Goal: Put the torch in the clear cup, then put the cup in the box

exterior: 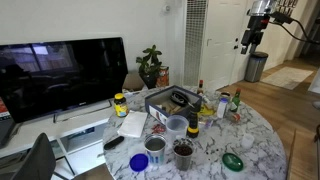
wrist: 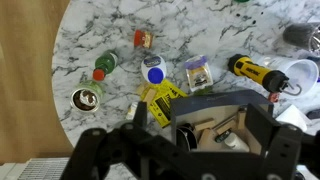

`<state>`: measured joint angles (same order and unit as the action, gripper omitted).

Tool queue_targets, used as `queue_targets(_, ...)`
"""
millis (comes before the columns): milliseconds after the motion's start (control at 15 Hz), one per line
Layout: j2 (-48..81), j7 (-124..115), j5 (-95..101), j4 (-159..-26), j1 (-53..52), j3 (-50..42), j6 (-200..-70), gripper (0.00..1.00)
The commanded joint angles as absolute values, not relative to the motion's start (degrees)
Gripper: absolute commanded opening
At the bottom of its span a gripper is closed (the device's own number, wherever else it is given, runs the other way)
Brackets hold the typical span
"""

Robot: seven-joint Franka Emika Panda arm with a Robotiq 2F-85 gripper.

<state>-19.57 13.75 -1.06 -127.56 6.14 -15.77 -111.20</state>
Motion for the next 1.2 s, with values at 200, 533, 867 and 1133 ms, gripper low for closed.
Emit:
queue_targets(200, -19.4, 14.1, -1.4, -127.4, 7.2, -14.9, -111.0, 1.0)
queue_targets(533, -12.9, 16.8, -3.1, -127.1, 2.9, -11.0, -110.9, 1.0)
queue_targets(867, 0.4, 14.1, -2.5, -123.8, -1.5, -2.9, -112.6, 1.0)
queue_targets(1133, 9.6, 13.7, -1.2, -119.1, -2.9, 1.2, -113.8, 1.0)
